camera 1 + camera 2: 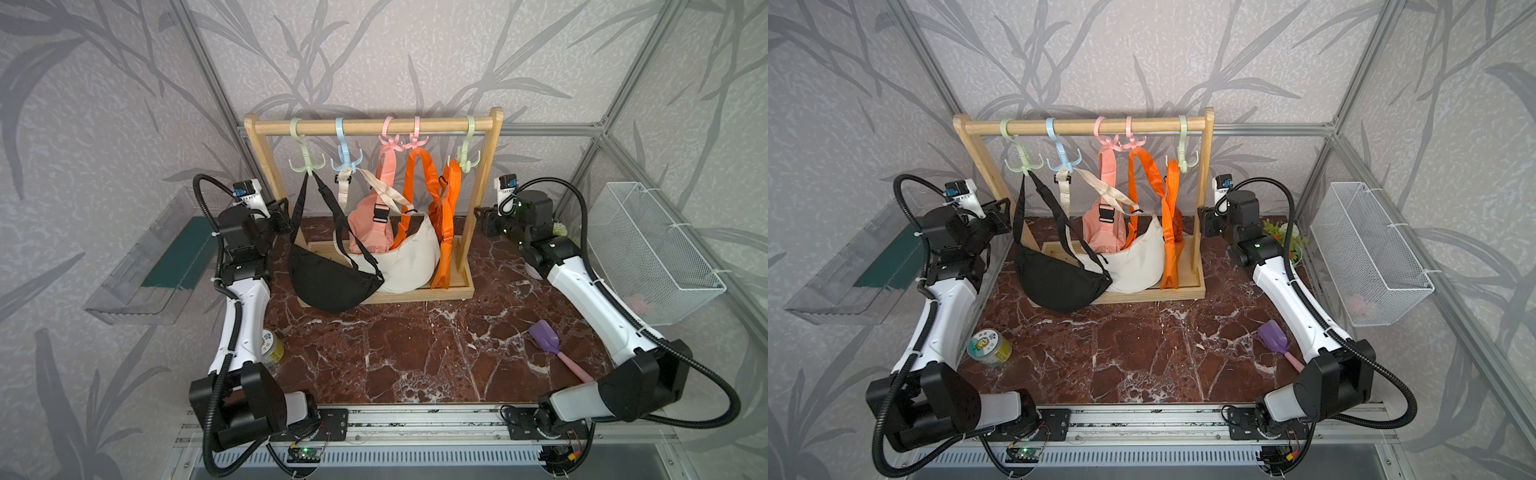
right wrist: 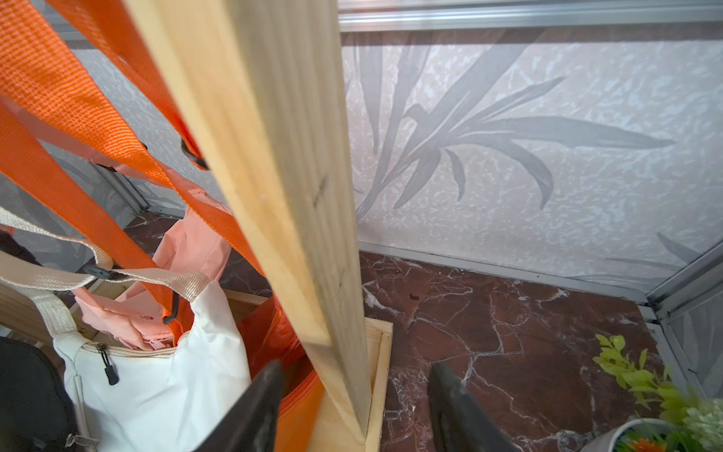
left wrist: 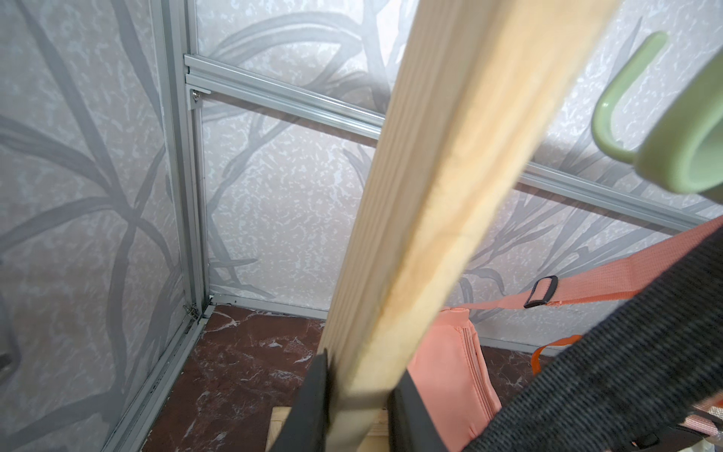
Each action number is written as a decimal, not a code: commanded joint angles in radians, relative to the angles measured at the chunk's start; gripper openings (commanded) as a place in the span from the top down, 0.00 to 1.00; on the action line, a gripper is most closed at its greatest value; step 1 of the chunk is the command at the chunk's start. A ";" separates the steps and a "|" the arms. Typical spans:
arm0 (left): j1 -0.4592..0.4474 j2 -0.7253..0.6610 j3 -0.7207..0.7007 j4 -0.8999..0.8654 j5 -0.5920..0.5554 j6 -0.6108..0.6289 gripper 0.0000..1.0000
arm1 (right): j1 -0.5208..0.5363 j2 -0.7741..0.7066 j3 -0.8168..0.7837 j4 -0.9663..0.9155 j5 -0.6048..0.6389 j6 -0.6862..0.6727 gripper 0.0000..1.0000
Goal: Take the bag off the hook
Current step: Move the clothesline to the center of the board.
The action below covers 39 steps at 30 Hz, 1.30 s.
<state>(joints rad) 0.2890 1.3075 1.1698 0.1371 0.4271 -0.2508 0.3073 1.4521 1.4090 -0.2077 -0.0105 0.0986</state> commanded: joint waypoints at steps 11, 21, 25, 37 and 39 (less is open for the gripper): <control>-0.075 -0.065 -0.064 -0.082 0.142 -0.125 0.84 | -0.028 0.092 0.063 0.132 -0.125 0.011 0.34; -0.078 -0.086 -0.055 -0.109 0.137 -0.115 0.85 | -0.027 0.153 0.085 0.209 -0.063 0.012 0.67; -0.083 -0.097 -0.067 -0.107 0.141 -0.103 0.85 | -0.029 0.136 0.075 0.208 -0.031 -0.005 0.79; -0.153 -0.120 -0.092 -0.100 0.144 -0.112 0.86 | -0.086 0.079 0.064 0.151 -0.016 -0.033 0.81; -0.167 -0.119 -0.099 -0.089 0.144 -0.120 0.86 | -0.106 0.069 0.054 0.144 -0.016 -0.032 0.81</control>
<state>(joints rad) 0.1978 1.2041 1.1011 0.0990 0.3721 -0.2619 0.2424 1.5799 1.4578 -0.0608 -0.0284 0.0380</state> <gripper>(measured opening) 0.231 0.214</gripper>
